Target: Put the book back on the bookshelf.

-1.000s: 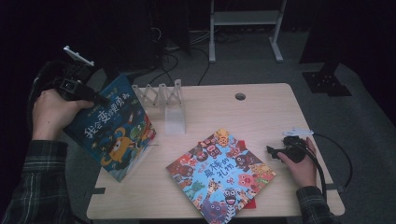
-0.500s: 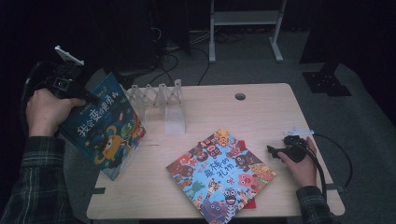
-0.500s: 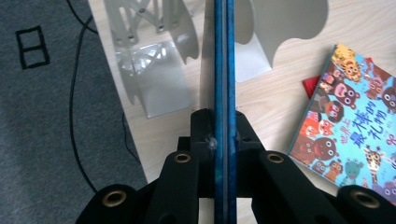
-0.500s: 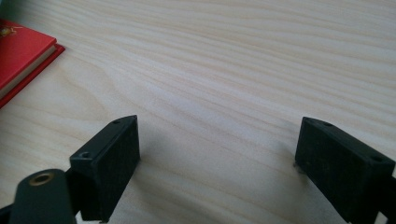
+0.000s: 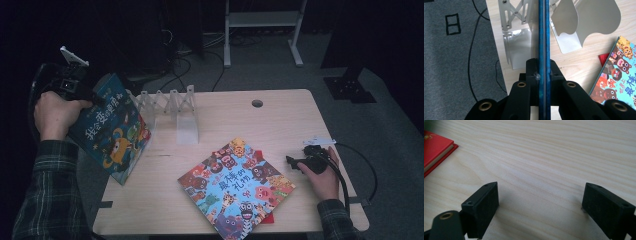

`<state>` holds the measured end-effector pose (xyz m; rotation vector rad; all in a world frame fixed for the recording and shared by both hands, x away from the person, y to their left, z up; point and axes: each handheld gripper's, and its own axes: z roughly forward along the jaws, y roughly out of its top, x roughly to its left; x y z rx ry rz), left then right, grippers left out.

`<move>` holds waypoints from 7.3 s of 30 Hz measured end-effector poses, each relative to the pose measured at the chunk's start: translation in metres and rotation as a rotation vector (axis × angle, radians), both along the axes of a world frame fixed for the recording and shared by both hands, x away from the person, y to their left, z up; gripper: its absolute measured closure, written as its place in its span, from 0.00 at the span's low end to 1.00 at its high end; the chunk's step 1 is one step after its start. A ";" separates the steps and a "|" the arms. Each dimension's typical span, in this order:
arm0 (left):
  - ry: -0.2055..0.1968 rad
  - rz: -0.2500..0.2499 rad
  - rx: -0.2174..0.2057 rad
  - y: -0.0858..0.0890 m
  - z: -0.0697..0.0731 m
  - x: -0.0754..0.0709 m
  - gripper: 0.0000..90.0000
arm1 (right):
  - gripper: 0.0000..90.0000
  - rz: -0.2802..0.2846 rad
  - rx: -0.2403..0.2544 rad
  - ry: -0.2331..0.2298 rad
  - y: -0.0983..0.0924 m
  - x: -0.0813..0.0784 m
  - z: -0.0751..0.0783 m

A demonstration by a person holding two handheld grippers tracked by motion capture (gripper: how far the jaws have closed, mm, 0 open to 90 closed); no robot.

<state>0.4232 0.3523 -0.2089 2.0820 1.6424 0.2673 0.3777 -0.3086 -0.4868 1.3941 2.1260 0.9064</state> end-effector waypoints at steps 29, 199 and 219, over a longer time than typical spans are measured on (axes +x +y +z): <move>0.007 0.078 -0.010 0.011 0.002 0.054 0.92 | 0.14 -0.005 0.001 0.001 -0.001 0.001 0.000; 0.024 -0.401 -0.074 -0.153 -0.222 -0.057 0.58 | 0.32 0.080 0.023 0.029 0.003 -0.022 0.011; 0.058 -0.420 -0.043 -0.156 -0.230 -0.059 0.55 | 0.30 0.214 0.081 0.011 -0.003 -0.087 0.031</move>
